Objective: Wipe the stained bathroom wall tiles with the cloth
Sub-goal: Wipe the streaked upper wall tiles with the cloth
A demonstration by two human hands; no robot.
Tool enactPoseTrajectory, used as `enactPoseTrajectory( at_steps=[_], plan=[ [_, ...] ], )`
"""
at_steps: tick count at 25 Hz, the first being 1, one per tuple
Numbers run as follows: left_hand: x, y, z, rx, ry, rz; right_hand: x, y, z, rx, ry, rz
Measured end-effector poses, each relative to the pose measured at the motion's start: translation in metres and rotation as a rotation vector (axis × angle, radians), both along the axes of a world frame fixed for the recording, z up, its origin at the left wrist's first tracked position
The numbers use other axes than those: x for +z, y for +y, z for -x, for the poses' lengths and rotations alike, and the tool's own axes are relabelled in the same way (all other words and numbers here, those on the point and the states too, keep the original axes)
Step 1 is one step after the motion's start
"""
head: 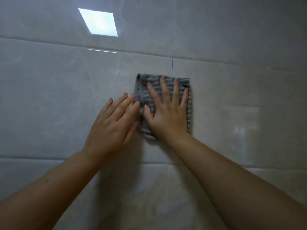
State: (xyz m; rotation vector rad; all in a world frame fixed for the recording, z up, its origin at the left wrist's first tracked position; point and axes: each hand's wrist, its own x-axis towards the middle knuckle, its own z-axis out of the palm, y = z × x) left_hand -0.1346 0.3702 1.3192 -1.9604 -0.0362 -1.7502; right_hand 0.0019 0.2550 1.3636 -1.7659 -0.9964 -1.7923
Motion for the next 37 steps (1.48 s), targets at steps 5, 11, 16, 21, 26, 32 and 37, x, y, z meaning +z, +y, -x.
enactPoseTrajectory(
  at_steps=[5,11,16,21,26,32,37],
  plan=[
    [-0.001,0.002,0.015,0.001,-0.011,0.021,-0.004,-0.029,-0.028,-0.03,-0.115,0.118],
    [-0.001,0.017,0.035,0.047,-0.029,0.072,0.064,0.009,0.013,-0.01,0.194,-0.11],
    [-0.018,0.003,0.017,-0.049,-0.008,0.076,-0.053,0.025,0.032,0.051,-0.087,0.2],
    [-0.033,-0.019,-0.007,-0.062,0.1,0.04,-0.084,-0.071,-0.059,-0.056,-0.011,-0.018],
    [-0.027,-0.059,-0.043,-0.116,0.122,0.003,-0.09,-0.133,-0.107,-0.148,0.304,-0.389],
    [-0.019,-0.128,-0.1,-0.199,0.146,-0.071,-0.104,-0.151,-0.126,-0.11,0.048,-0.033],
    [-0.027,-0.156,-0.135,-0.122,0.182,-0.053,-0.109,-0.243,-0.21,-0.179,0.402,-0.467]
  ],
)
